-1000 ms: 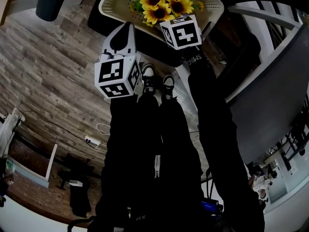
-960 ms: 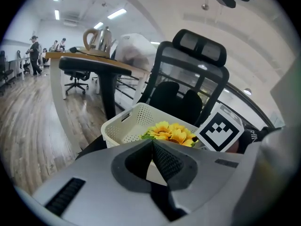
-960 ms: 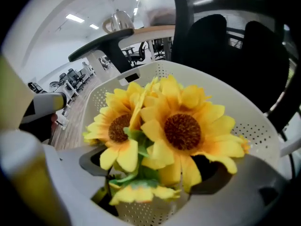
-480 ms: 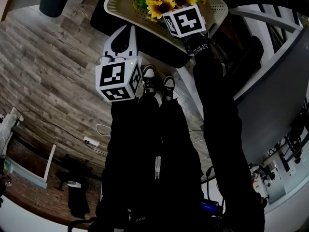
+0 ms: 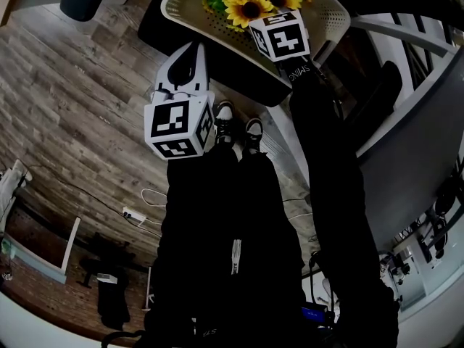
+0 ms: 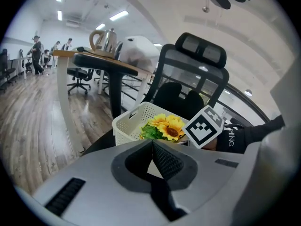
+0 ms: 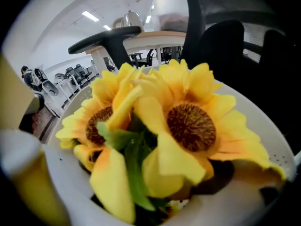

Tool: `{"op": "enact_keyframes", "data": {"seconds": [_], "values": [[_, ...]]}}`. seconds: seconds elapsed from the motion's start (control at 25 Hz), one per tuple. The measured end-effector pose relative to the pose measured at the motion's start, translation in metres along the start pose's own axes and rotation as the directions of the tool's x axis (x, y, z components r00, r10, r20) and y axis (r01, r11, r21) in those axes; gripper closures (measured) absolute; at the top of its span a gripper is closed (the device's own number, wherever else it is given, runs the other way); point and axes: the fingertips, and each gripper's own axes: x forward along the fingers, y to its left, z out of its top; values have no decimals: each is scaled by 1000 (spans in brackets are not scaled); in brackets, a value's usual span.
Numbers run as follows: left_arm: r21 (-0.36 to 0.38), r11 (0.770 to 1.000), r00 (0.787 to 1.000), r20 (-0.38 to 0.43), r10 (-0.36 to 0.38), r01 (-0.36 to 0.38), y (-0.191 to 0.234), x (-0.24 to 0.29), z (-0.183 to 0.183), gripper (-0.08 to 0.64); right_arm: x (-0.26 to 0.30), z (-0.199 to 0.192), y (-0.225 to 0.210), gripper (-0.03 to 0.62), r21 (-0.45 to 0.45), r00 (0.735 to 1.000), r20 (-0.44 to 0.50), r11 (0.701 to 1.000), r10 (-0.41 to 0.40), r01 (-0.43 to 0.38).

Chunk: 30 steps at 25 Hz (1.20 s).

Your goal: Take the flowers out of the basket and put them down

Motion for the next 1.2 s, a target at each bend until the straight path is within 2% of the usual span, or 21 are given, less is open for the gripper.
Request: {"op": "enact_keyframes", "data": {"seconds": [0.16,0.48,0.76,0.96,1.2], "values": [[-7,1000,1000,-6,8,-8,5,-2,-6,560,3,4,1,93,-15,1000,2,1000,-15,15],[-7,1000,1000,-24,19,-20,11,-2,-18,560,11,6,4,91,22,999,39,1000,10,-11],[3,1000,1000,-17,22,-22,1,-9,-15,560,-8,12,7,92,-80,998,57,996,-32,36],[17,1000,1000,6,20,-20,-9,-18,-4,560,-37,30,6,92,7,991,130,999,-38,38],[38,999,999,29,19,-20,-23,-42,22,560,-89,50,18,94,65,976,210,997,-57,44]]}}
